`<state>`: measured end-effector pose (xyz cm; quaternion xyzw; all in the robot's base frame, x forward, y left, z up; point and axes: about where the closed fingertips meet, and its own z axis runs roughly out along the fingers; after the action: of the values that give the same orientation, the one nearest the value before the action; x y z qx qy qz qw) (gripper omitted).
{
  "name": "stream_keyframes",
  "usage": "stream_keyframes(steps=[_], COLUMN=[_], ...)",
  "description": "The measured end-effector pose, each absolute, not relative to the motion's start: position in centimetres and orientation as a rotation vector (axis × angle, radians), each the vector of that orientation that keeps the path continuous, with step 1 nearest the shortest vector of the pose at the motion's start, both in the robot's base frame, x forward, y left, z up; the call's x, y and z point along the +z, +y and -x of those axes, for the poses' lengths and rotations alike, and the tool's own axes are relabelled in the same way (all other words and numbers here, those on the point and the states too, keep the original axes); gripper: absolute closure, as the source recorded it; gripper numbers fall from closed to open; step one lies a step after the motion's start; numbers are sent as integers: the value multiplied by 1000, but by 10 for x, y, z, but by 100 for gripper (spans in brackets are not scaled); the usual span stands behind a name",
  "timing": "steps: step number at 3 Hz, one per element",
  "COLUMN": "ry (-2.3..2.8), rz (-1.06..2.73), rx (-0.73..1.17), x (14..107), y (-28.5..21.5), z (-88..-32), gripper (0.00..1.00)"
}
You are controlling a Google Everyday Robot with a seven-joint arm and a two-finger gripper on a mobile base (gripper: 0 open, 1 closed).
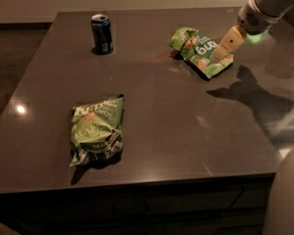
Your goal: Move green rice chip bag near pepsi can
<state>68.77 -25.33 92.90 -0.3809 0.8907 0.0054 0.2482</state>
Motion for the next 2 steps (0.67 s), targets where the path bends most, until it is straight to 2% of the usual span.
stream_keyframes(steps=[2], ry=[2480], rz=[965], rx=[96], x=[883], y=[-226], z=[-746], gripper=[0])
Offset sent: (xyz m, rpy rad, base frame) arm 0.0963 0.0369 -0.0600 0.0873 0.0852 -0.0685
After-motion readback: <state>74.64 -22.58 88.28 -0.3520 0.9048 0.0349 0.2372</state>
